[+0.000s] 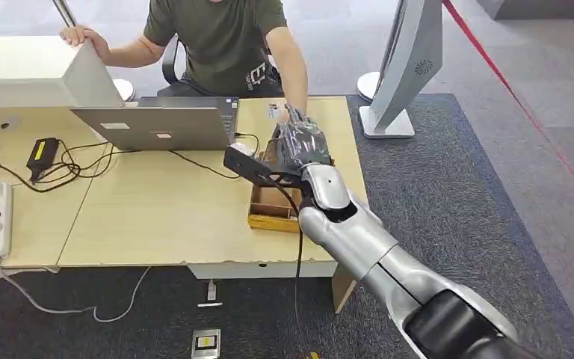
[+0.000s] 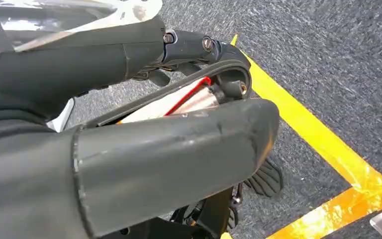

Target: Pass the card to the sensor for recognition and then transmit it.

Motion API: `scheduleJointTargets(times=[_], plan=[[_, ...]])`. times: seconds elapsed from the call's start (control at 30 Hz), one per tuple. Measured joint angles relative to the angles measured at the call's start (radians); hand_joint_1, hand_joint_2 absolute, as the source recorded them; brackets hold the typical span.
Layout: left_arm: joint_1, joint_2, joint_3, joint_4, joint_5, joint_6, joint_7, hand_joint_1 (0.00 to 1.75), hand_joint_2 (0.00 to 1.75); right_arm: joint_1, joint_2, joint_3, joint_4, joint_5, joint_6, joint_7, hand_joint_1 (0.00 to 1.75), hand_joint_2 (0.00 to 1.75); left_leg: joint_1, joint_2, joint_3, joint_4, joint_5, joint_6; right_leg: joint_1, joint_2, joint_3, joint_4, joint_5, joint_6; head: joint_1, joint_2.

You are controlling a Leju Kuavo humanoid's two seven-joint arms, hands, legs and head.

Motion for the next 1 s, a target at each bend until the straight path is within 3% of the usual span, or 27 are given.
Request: scheduleJointTargets(times=[0.13, 0.17, 0.2, 0.37, 0.67, 0.87, 1.0], plan=[[0.0, -0.001, 0.0, 0.0, 0.002, 0.0, -0.001, 0.0, 0.0, -0.006, 0.0, 0.003, 0.006, 0.0, 0.0, 0.005, 1.75, 1.75, 0.0, 0.0, 0.0, 0.0, 0.0, 0.0, 0.0, 0.0, 0.0, 0.0, 0.0, 0.0, 0.0, 0.0], [0.0, -0.001, 0.0, 0.0, 0.003, 0.002, -0.002, 0.0, 0.0, -0.006, 0.0, 0.003, 0.006, 0.0, 0.0, 0.007, 0.0, 1.75, 0.0, 0.0, 0.0, 0.0, 0.0, 0.0, 0.0, 0.0, 0.0, 0.0, 0.0, 0.0, 0.0, 0.0], [0.0, -0.001, 0.0, 0.0, 0.003, 0.003, -0.002, 0.0, 0.0, -0.007, 0.0, 0.003, 0.006, 0.0, 0.0, 0.009, 0.0, 0.0, 0.0, 0.0, 0.0, 0.0, 0.0, 0.0, 0.0, 0.0, 0.0, 0.0, 0.0, 0.0, 0.0, 0.0], [0.0, -0.003, 0.0, 0.0, 0.012, 0.018, -0.002, 0.0, 0.0, -0.009, -0.002, 0.008, 0.006, 0.1, -0.051, 0.043, 0.0, 0.0, 0.0, 0.0, 0.0, 0.0, 0.0, 0.0, 0.0, 0.0, 0.0, 0.0, 0.0, 0.0, 0.0, 0.0], [0.0, -0.009, 0.0, 0.0, 0.017, 0.021, -0.004, 0.0, 0.0, -0.009, -0.004, 0.018, 0.006, 0.137, -0.077, 0.037, 0.0, 0.0, 0.0, 0.0, 0.0, 0.0, 0.0, 0.0, 0.0, 0.0, 0.0, 0.0, 0.0, 0.0, 0.0, 0.0], [0.0, -0.012, 0.0, 0.0, 0.029, 0.034, -0.005, 0.0, 0.0, -0.007, -0.008, 0.016, 0.006, 0.17, -0.073, 0.024, 0.0, 0.0, 0.0, 0.0, 0.0, 0.0, 0.0, 0.0, 0.0, 0.0, 0.0, 0.0, 0.0, 0.0, 0.0, 0.0], [0.001, -0.018, 0.001, 0.0, 0.043, 0.045, -0.012, 0.0, 0.0, -0.003, -0.034, -0.001, 0.006, 0.206, -0.036, 0.071, 0.0, 0.0, 0.0, 0.0, 0.001, 0.0, 0.0, 0.0, 0.0, 0.0, -0.001, -0.001, 0.0, 0.0, 0.0, 0.0]])
